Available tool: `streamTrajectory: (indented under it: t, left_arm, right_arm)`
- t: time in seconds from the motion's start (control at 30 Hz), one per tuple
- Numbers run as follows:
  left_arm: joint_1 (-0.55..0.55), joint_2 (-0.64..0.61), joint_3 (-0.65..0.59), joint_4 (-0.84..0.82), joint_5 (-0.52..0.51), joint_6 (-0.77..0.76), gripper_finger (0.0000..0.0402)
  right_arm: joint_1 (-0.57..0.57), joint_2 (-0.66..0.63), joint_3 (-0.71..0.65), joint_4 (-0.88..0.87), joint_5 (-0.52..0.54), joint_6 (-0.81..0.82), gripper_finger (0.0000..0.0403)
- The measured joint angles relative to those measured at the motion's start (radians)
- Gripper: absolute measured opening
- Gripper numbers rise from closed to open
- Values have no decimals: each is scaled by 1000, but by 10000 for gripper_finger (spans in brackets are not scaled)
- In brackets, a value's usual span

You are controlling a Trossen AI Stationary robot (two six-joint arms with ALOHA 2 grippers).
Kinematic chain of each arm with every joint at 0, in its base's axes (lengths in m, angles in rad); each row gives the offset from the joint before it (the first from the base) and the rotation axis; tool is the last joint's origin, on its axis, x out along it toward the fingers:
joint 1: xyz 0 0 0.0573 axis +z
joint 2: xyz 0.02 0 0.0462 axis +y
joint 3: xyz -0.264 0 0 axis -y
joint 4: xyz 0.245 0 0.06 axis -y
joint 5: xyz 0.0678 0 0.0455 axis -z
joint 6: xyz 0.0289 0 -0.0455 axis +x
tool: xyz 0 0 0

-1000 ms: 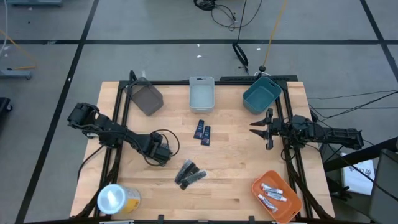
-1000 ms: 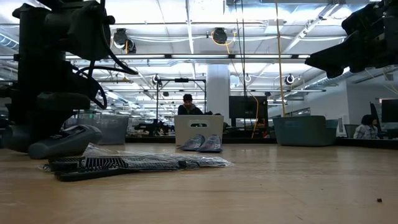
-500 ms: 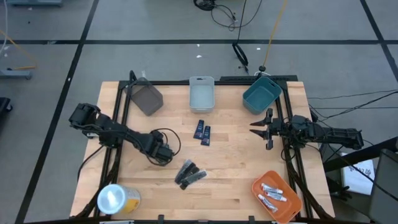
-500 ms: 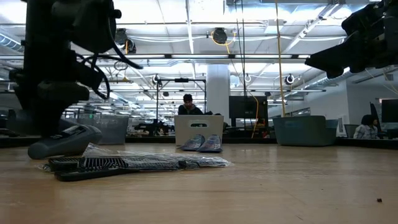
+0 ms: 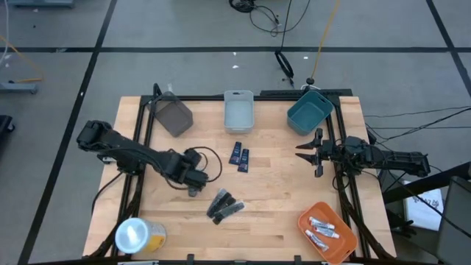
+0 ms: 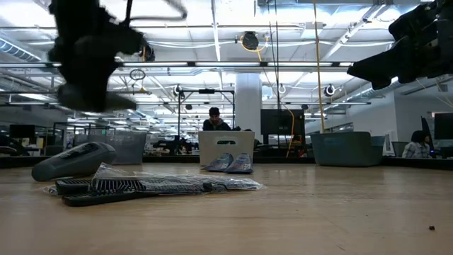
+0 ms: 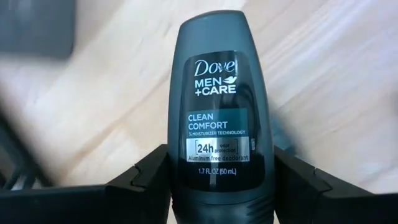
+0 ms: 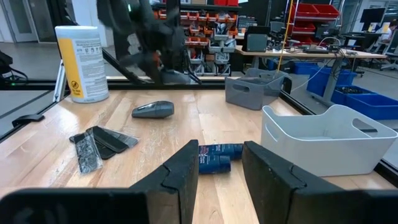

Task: Pick & Place Travel size toiletries
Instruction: Put the left gray deodorant into the black bin

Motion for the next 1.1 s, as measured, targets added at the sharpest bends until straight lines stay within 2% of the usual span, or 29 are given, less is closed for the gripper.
streamTrajectory:
  t: [0.3,0.6,0.77,1.1]
  left_arm:
    - [-14,-127,5,371,-180,335,201]
    - [9,-184,-93,745,-193,624,201]
    - [59,-196,-197,845,-187,653,201]
    - [184,-390,-426,1013,-186,635,201]
  right_arm:
    - [0,0,0,0,0,0,114]
    - [0,0,0,-1,0,0,114]
    - [0,0,0,-6,0,0,114]
    - [0,5,-1,-16,2,0,114]
